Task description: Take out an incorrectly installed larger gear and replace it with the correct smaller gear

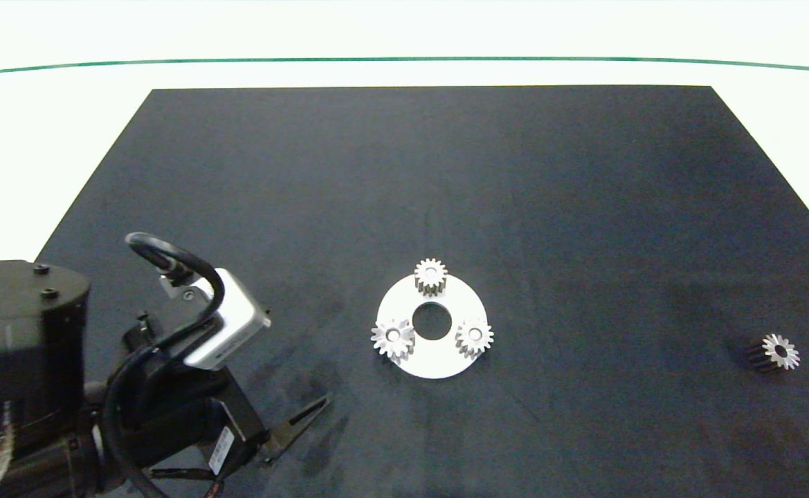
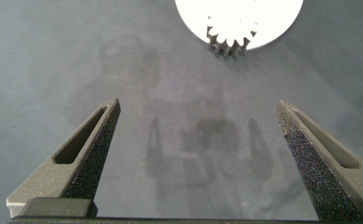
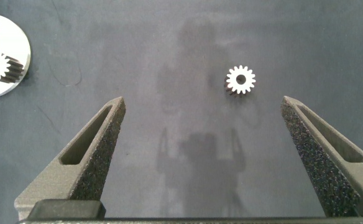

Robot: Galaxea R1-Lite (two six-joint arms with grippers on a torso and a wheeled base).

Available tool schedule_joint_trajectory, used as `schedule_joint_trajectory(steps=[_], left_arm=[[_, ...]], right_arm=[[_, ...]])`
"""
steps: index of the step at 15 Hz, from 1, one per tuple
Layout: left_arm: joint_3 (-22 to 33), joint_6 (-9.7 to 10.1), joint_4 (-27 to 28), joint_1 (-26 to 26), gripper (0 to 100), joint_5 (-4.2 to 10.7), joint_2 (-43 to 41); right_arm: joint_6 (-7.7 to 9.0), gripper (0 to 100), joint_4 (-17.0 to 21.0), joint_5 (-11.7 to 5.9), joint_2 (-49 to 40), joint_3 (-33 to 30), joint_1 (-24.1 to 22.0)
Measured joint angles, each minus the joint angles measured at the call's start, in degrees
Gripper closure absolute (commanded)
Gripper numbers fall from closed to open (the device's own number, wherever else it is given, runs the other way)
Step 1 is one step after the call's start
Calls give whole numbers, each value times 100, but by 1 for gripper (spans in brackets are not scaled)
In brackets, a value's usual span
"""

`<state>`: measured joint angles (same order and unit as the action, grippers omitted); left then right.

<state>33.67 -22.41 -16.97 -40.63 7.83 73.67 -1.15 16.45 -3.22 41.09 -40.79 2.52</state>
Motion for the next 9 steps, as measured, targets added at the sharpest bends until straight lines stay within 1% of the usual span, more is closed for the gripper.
schedule_joint_trajectory(steps=[1, 4, 5, 8, 9], left_arm=[[37, -20, -33, -33, 0, 35, 155], [133, 20, -83, -71, 0, 51, 497], [158, 80, -139, -79, 0, 52, 613], [327, 397, -638, -252, 0, 68, 1051], [447, 446, -697, -327, 0, 88, 1191]], right_arm=[[2, 0, -2, 0, -2, 6, 0], [0, 0, 0, 0, -9, 61, 0], [0, 0, -7, 0, -11, 88, 0], [-6, 0, -9, -9, -20, 113, -7], [-6, 0, -9, -9, -24, 113, -7]])
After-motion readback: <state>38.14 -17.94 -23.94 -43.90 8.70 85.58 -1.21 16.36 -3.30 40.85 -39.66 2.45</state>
